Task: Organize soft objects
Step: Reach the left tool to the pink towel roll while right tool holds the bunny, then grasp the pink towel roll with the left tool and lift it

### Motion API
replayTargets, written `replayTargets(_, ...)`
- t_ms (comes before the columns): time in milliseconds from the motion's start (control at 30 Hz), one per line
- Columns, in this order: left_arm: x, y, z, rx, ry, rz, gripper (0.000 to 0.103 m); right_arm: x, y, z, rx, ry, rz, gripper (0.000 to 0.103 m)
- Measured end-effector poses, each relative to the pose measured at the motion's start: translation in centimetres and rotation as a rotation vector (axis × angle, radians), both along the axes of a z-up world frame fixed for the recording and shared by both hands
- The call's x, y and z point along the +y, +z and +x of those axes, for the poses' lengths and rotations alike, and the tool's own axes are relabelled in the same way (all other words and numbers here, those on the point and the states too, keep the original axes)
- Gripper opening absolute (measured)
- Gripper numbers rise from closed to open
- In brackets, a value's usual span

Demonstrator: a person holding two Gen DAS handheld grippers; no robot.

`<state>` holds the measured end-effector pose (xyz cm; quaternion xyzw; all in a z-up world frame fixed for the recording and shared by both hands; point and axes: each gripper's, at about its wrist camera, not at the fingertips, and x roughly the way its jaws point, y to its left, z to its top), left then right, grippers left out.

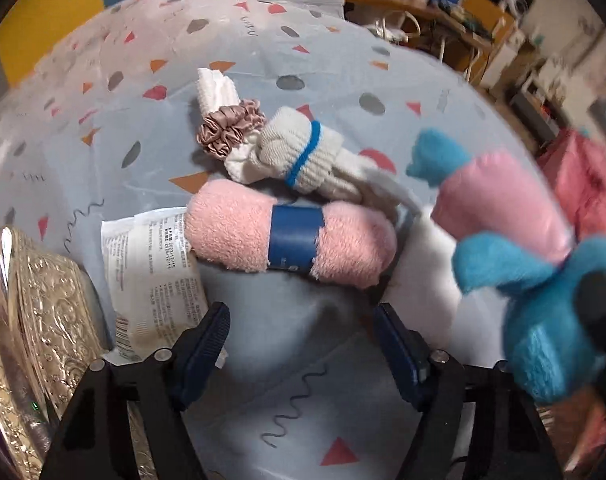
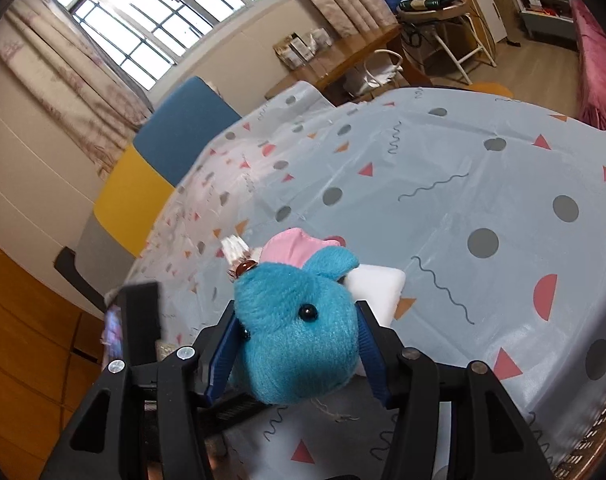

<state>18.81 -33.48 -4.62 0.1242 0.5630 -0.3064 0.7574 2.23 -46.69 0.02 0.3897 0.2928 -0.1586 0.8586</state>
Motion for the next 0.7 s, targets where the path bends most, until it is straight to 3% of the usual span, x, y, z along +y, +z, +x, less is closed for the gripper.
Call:
replayTargets(167,1.4,0.0,1.2,0.152,0.160,-0.162,0.067,-0.8,0.0,-1.1,-0.045,-0.051,0.030,0.056)
replayTargets(300,0.7,-0.8,1.2,0.230,0.277,-0.216,0.063,-1.9,-0.5,-2.1,-0.096,-0.089,0.102,0.056)
replayTargets(433,0.1,-2.1,2.2,0.283,0.409,-0.254,0.066,-1.7,-0.4,-1.9,-0.099,-0.077,0.098,0.056)
replayTargets(500,-0.5,-2.6,2.6,0.293,0.458,-0.236,0.066,-1.7,-0.3,-1.8,-0.101,-0.076,0.097,0.056)
replayTargets(567,-1.0,-3.0,3.0,0.290,0.463,-0.217,0.064,-1.7,-0.4,-1.7,-0.099,-0.071,0.102,0.056)
replayTargets(700,-1.7,-3.1,2.7,0.234,0.384,-0.194,0.039,-1.4,-0.3,-1.5,-0.094,-0.054,0.084,0.056)
